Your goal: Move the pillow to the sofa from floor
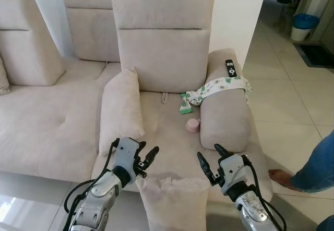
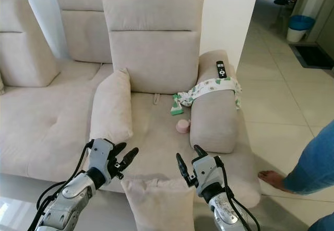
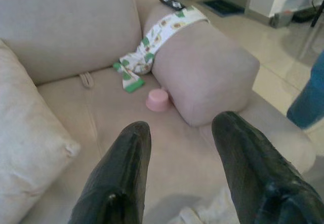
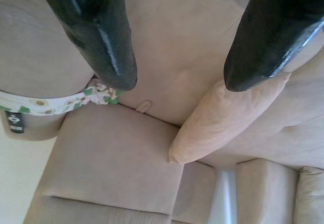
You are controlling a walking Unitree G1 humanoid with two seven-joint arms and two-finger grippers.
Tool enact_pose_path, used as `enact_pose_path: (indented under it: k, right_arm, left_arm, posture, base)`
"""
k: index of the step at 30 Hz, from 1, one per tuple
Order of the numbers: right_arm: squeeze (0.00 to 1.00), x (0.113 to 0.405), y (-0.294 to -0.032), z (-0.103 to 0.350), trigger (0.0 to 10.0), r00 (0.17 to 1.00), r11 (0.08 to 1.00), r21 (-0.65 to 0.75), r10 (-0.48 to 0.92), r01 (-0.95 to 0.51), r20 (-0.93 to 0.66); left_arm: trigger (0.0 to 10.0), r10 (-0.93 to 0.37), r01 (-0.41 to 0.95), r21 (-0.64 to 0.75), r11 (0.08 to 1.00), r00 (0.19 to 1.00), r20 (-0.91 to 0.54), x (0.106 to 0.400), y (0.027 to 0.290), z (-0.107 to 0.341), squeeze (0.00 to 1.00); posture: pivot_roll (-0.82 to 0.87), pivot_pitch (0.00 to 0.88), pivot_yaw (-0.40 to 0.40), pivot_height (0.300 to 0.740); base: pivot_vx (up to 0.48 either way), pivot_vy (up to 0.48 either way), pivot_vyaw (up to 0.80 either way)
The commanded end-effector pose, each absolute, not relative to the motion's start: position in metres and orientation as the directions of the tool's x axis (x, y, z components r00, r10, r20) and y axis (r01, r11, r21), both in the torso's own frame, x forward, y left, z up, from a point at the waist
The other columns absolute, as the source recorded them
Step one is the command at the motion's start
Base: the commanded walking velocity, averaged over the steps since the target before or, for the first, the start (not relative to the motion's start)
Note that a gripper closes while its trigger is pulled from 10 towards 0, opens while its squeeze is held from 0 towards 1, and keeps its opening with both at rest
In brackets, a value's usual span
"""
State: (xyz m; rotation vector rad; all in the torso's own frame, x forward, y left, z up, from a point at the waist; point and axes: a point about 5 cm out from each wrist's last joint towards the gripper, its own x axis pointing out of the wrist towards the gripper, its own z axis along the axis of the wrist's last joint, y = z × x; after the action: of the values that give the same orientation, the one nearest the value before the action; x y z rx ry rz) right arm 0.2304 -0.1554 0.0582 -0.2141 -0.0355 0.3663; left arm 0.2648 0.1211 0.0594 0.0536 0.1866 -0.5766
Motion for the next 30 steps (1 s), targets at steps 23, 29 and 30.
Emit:
enact_pose_path:
  k: [23,29,30]
  right_arm:
    - [0.00,0.2291,-0.1546,0.0560,10.0,0.930,0.913,-0.184,0.366,-0.364,-0.024]
    - [0.00,0.2320,-0.1560,0.0519,10.0,0.910,0.891,-0.188,0.406,-0.414,-0.081]
    - [0.00,0.2339,-0.1582,0.0491,10.0,0.901,0.876,-0.210,0.417,-0.434,-0.120]
  left_arm:
    - [10.0,-0.533,0.564,0.072,0.823,0.809,-0.247,0.2622,0.1177,0.0492,0.00]
    - [10.0,-0.508,0.545,0.126,0.829,0.828,-0.237,0.2660,0.1182,0.0530,0.00]
    - [10.0,-0.501,0.542,0.153,0.826,0.832,-0.239,0.2672,0.1184,0.0541,0.00]
  posture:
    - [0.04,0.000,0.076,0.600]
    - [0.04,0.000,0.077,0.590]
    - [0.04,0.000,0.077,0.590]
  base:
    - [0.000,0.000,0.00]
    - [0.000,0.000,0.00]
    - [0.000,0.000,0.00]
